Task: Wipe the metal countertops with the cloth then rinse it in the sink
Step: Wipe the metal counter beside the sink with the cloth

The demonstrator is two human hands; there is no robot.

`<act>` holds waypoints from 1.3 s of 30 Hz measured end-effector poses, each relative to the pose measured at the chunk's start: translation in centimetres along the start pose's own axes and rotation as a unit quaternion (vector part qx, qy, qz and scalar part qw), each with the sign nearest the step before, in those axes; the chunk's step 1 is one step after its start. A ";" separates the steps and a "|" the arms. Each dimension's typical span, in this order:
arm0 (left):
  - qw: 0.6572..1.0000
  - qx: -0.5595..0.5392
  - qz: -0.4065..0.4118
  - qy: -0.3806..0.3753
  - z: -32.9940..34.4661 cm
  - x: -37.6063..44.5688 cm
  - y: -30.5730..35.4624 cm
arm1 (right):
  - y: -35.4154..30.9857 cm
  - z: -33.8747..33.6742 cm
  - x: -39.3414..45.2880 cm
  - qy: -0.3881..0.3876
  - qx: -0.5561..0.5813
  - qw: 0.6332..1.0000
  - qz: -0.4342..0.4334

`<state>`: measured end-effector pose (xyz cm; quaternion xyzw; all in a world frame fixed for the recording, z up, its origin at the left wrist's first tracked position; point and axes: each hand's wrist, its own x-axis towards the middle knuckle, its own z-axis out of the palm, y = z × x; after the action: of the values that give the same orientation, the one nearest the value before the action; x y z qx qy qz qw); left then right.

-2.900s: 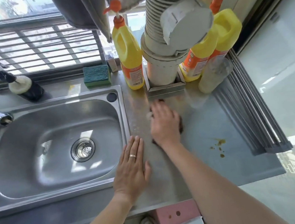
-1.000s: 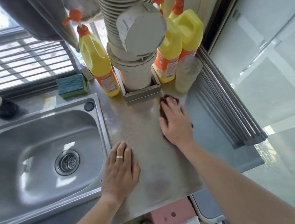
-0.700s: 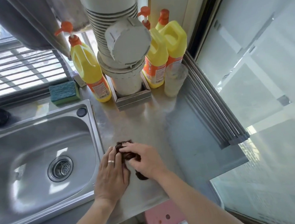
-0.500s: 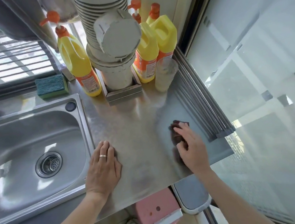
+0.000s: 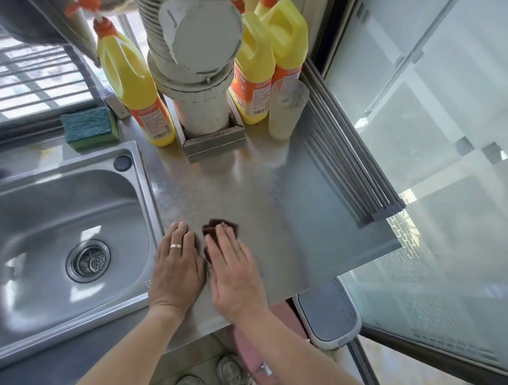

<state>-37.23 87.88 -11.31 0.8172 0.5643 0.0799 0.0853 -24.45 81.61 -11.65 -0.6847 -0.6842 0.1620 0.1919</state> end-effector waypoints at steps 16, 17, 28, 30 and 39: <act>1.000 -0.019 -0.012 0.014 0.3 0.0 -0.1 | 15.2 -7.6 8.9 0.090 -0.114 0.975 0.166; 1.000 -0.021 -0.012 0.016 0.3 0.0 -0.1 | 13.5 -6.8 9.9 0.082 -0.099 0.981 0.145; 1.000 -0.015 0.002 -0.004 -0.4 0.0 -0.1 | 2.1 -6.2 8.5 0.018 0.386 0.914 0.128; 1.000 -0.015 0.001 -0.007 -0.4 0.0 0.0 | 4.5 -8.6 8.8 0.038 0.415 0.893 0.167; 1.000 -0.007 -0.005 -0.005 -0.3 0.0 -0.1 | 10.2 -6.3 8.1 0.064 -0.048 0.995 0.060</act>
<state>-37.37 87.96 -11.02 0.8141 0.5675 0.0793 0.0942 -12.41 89.59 -10.71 -0.7418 -0.6353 0.0963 0.1917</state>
